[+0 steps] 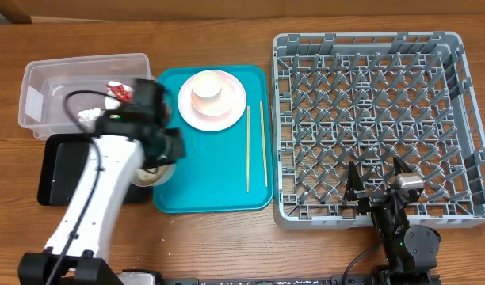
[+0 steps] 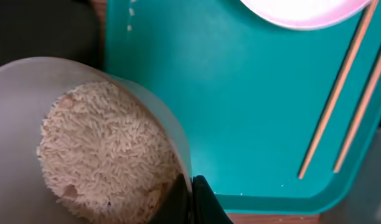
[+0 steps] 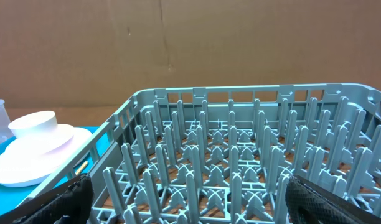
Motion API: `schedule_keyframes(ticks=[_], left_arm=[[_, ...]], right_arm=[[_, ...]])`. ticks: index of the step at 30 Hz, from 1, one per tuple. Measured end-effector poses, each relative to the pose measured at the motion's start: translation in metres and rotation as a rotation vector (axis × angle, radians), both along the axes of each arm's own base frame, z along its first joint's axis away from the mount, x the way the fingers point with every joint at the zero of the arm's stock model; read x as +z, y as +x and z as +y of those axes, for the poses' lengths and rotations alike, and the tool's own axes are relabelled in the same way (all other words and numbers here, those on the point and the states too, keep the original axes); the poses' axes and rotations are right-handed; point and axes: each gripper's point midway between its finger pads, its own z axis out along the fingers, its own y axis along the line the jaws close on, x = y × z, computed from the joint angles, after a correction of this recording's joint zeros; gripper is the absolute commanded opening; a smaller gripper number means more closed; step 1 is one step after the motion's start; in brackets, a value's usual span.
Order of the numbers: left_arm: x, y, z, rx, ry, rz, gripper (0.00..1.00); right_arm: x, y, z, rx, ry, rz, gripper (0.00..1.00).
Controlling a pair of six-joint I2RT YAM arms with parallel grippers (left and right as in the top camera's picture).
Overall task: Sort waste into correct bins and load items into the dishwasher
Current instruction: 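Carry the bowl over the black tray and tip the rice out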
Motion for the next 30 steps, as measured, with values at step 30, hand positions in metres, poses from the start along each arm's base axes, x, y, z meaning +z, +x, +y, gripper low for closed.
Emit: schedule_keyframes(ticks=[30], left_arm=[[0.008, 0.005, 0.178, 0.473, -0.779, -0.641, 0.04]], right_arm=[[0.0, 0.0, 0.0, 0.0, 0.0, 0.0, 1.0]])
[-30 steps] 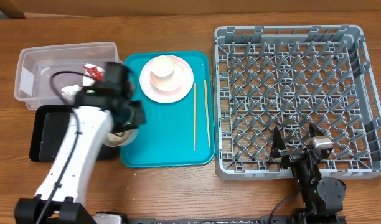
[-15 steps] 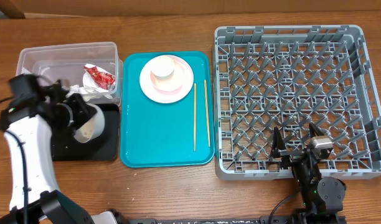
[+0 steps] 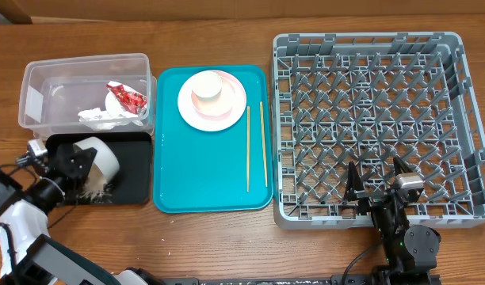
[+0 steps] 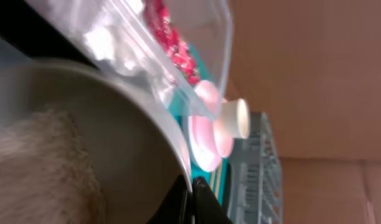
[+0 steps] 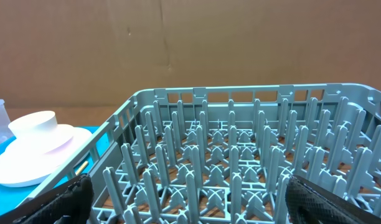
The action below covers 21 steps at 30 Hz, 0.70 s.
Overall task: Sort waste into correct bins and load items into the dishwasher
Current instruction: 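Carry the bowl over the black tray and tip the rice out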
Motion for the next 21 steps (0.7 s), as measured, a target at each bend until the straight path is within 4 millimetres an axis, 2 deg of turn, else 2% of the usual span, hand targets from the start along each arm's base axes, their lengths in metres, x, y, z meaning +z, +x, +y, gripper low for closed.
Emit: schedule_keyframes(ticks=[6, 9, 21], left_arm=[[0.012, -0.002, -0.006, -0.04, -0.04, -0.141, 0.04], [0.029, -0.001, -0.011, -0.089, -0.054, -0.237, 0.04], [0.05, -0.009, -0.014, -0.125, -0.127, -0.337, 0.04]], right_arm=[[0.0, 0.0, 0.0, 0.0, 0.0, 0.0, 1.0], [0.0, 0.0, 0.0, 0.0, 0.0, 0.0, 1.0], [0.0, 0.0, 0.0, 0.0, 0.0, 0.0, 1.0]])
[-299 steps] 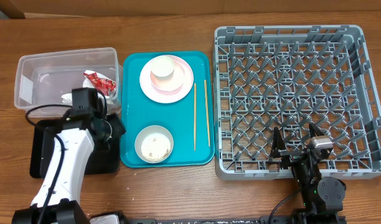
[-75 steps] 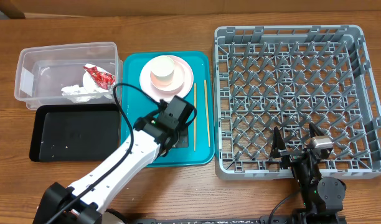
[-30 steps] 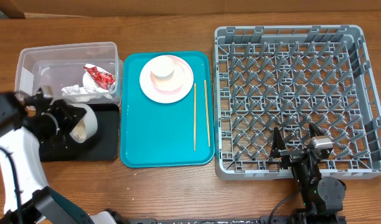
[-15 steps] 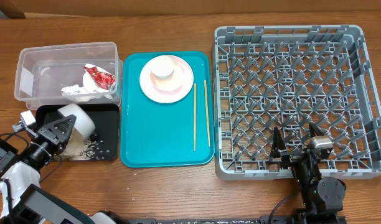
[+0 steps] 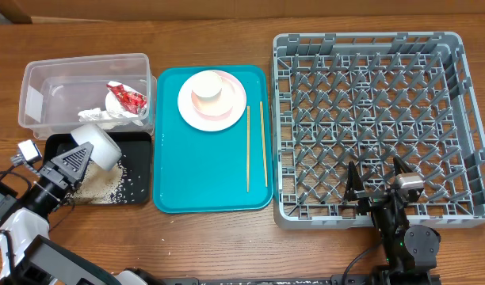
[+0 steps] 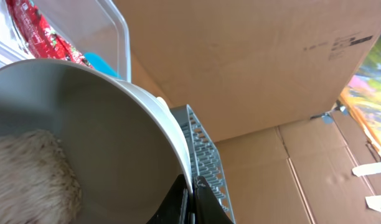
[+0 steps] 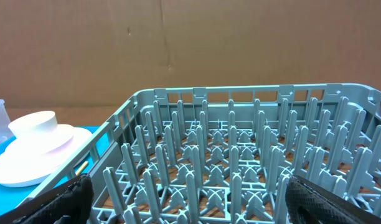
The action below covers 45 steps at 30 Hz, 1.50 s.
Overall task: Sort waste into correct bins and load items into the dishwasher
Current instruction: 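Carry the bowl over the black tray and tip the rice out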
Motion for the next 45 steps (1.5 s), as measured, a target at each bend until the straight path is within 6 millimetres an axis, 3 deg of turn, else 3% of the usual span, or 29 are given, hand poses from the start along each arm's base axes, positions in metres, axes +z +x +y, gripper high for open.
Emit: schedule_keyframes(ticks=[26, 45], left_arm=[[0.009, 0.0, 0.007, 0.002, -0.007, -0.029, 0.04], [0.006, 0.006, 0.013, 0.029, -0.124, 0.077, 0.04]], right_arm=[[0.0, 0.0, 0.0, 0.0, 0.0, -0.001, 1.0], [0.0, 0.0, 0.0, 0.0, 0.0, -0.001, 1.0]])
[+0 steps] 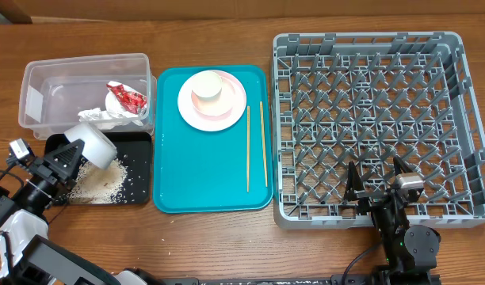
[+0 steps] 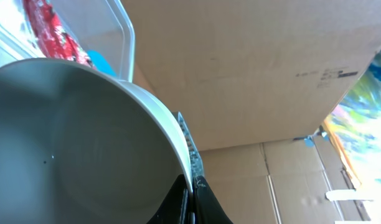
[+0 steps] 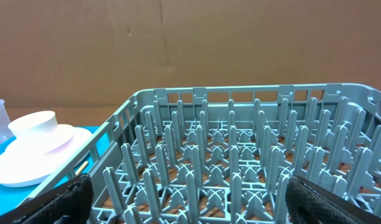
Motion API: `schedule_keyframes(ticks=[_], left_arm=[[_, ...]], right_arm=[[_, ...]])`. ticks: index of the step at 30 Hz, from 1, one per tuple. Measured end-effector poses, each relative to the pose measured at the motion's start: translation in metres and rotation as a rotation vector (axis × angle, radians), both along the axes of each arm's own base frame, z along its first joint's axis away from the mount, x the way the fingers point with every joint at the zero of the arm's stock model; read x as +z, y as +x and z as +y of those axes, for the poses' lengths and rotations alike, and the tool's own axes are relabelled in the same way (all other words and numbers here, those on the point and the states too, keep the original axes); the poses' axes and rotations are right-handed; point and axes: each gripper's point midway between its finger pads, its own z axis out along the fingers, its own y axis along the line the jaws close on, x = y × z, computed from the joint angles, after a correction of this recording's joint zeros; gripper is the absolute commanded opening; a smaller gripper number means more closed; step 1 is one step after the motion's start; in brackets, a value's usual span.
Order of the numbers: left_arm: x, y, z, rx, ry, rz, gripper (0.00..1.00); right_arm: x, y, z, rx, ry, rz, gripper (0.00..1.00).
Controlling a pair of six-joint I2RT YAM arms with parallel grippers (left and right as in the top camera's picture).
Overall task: Sort waste into correct bins and load items into the dishwasher
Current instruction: 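Carry the bowl over the black tray and tip the rice out, then return the empty bowl to the teal tray and release it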
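Note:
My left gripper (image 1: 68, 154) is shut on the rim of a white bowl (image 1: 93, 145), held tipped on its side over the black bin (image 1: 135, 194). In the left wrist view the bowl (image 2: 72, 137) shows an empty inside, its rim pinched at my left gripper (image 2: 192, 186). Spilled rice (image 1: 104, 180) lies in the black bin. A pink plate with a cup (image 1: 211, 99) and two chopsticks (image 1: 256, 145) rest on the teal tray (image 1: 179, 190). My right gripper (image 1: 379, 184) stands open at the near edge of the grey dishwasher rack (image 1: 377, 119).
A clear plastic bin (image 1: 40, 87) at the back left holds a red wrapper (image 1: 127, 96) and crumpled white paper. The rack (image 3: 240, 155) fills the right wrist view, with the plate and cup (image 3: 35, 146) off to its left. Cardboard stands behind the table.
The bowl has tilted a little further over the black bin and its inside is now empty of rice. More grains lie scattered in the bin. The right arm is unchanged.
My left gripper held the rice-filled bowl at the teal tray's left edge. It then had the bowl over the black bin, tipped. Rice lay in the bin at the following moment, and now the bowl is empty.

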Motion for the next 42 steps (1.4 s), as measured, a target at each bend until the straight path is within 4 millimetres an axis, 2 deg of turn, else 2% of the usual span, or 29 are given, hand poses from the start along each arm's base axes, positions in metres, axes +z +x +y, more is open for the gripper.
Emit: schedule_keyframes(ticks=[11, 14, 20, 26, 30, 34, 38, 42], left_arm=[[0.005, 0.011, -0.031, -0.114, 0.011, -0.031, 0.04], [0.005, 0.014, -0.044, -0.161, 0.0, -0.031, 0.04], [0.004, 0.022, -0.091, -0.303, -0.011, -0.016, 0.04], [-0.009, 0.034, -0.142, -0.398, 0.041, 0.071, 0.04], [-0.013, 0.037, -0.191, -0.473, 0.13, 0.113, 0.04], [-0.02, 0.034, -0.231, -0.526, 0.207, 0.146, 0.04], [-0.047, 0.023, -0.267, -0.562, 0.306, 0.261, 0.04], [-0.081, 0.011, -0.288, -0.543, 0.473, 0.384, 0.04]], right_arm=[[0.0, 0.0, 0.0, 0.0, 0.0, 0.0, 1.0], [0.0, 0.0, 0.0, 0.0, 0.0, 0.0, 1.0], [0.0, 0.0, 0.0, 0.0, 0.0, 0.0, 1.0], [0.0, 0.0, 0.0, 0.0, 0.0, 0.0, 1.0], [0.0, 0.0, 0.0, 0.0, 0.0, 0.001, 1.0], [0.0, 0.0, 0.0, 0.0, 0.0, 0.0, 1.0], [0.0, 0.0, 0.0, 0.0, 0.0, 0.001, 1.0], [0.0, 0.0, 0.0, 0.0, 0.0, 0.001, 1.0]])
